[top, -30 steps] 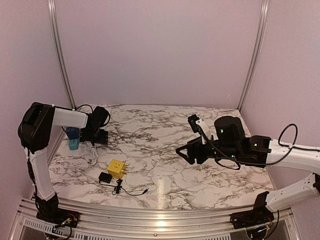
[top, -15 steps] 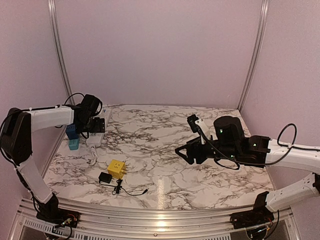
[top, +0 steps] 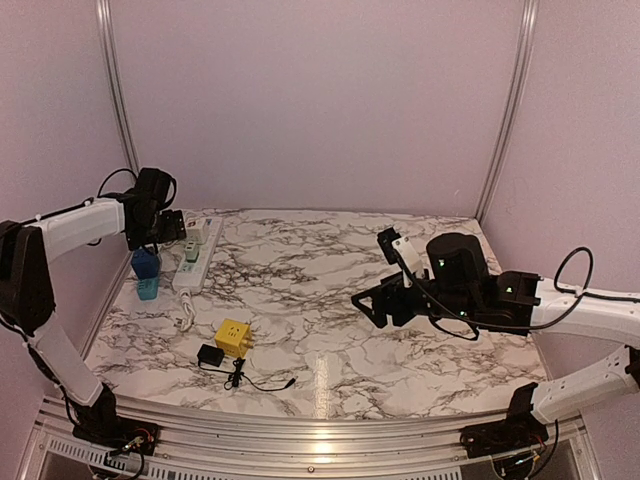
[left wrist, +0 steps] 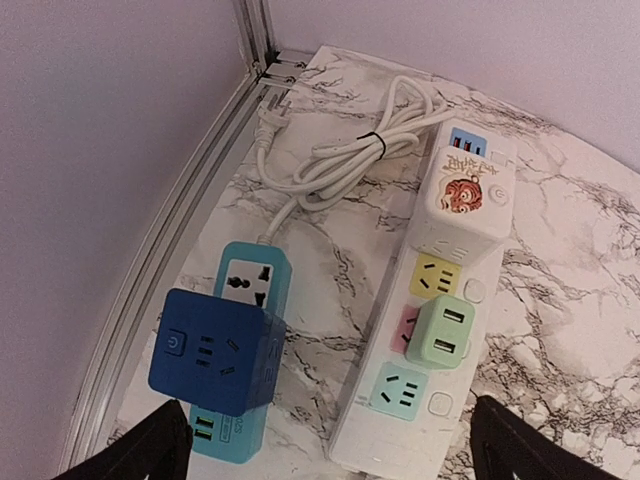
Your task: Insert the plug
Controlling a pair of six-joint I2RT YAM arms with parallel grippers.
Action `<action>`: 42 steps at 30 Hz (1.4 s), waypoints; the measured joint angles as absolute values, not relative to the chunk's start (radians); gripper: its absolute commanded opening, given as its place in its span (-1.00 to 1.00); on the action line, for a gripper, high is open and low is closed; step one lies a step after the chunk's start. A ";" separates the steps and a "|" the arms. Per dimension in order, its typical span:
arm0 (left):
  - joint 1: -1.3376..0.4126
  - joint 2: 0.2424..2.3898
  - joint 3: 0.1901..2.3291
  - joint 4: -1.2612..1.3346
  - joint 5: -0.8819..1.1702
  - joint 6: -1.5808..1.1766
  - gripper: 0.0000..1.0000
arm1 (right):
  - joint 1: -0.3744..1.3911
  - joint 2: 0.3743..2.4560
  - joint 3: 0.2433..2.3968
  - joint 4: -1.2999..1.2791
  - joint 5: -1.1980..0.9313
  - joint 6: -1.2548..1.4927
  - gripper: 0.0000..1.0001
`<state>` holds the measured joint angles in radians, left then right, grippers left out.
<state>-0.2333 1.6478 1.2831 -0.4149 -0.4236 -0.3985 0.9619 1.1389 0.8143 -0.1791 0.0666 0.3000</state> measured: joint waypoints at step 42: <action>-0.544 1.155 0.865 -0.396 -0.315 -0.464 0.98 | -0.031 1.763 1.036 -0.144 0.192 0.361 0.94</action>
<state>-0.5438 1.1545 0.8654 -0.3958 -0.3149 -0.4637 -0.0311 1.7634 1.0359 -0.1444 0.1917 0.3611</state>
